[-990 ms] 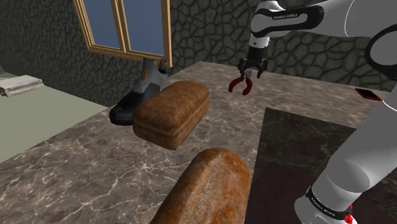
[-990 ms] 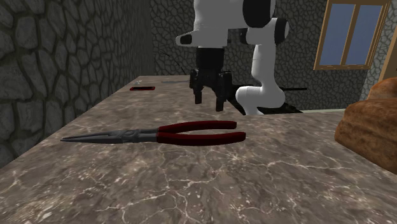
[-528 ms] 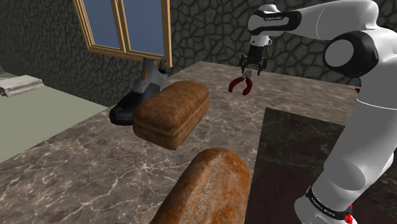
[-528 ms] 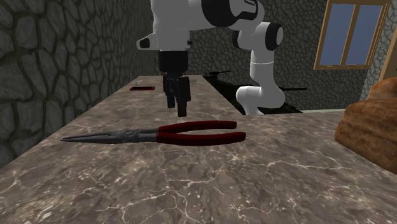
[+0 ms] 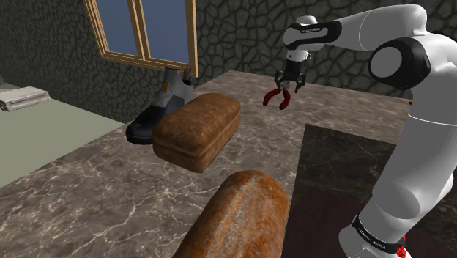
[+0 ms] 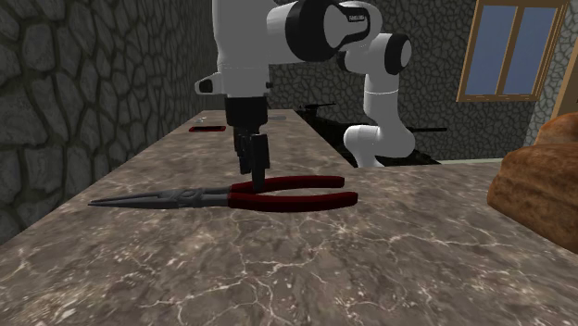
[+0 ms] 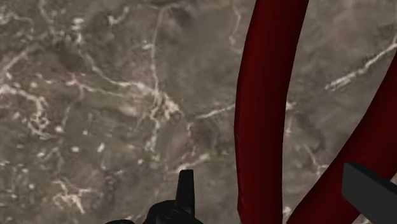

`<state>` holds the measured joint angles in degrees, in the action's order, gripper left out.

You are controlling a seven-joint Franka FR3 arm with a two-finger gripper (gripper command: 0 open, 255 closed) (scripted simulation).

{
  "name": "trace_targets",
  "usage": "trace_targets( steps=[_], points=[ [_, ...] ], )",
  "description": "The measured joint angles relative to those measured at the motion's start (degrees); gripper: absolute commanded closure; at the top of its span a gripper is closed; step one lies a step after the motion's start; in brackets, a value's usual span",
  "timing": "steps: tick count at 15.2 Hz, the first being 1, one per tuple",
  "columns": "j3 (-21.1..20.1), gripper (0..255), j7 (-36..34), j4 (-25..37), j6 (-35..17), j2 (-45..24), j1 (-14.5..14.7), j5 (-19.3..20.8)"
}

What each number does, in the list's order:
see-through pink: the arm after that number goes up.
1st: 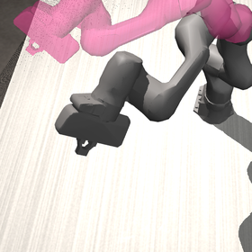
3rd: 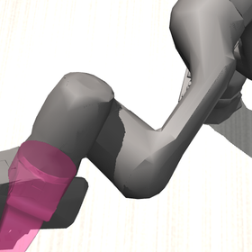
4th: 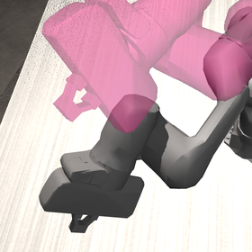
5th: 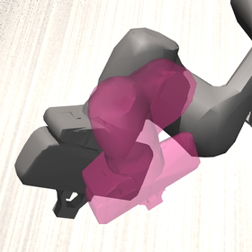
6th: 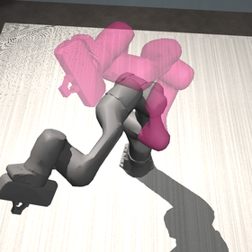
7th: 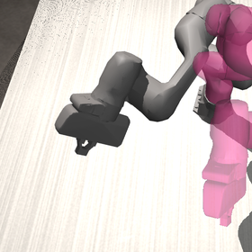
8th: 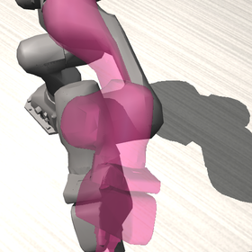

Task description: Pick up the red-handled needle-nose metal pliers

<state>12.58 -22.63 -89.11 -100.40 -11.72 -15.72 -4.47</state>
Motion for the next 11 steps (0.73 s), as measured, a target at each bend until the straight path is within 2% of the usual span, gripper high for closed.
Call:
trace_targets(
  steps=[1,2,4,11],
  points=[
    [0.0,0,0.0,-0.4,-0.4,0.0,0.0,0.0],
    [0.0,255,0.0,-0.7,-0.6,0.0,0.0,0.0],
    [-0.2,255,0.1,-0.4,-1.3,0.5,0.2,-0.9],
    [-0.1,255,0.1,-1.2,-1.2,0.8,0.1,0.0]
  ],
)
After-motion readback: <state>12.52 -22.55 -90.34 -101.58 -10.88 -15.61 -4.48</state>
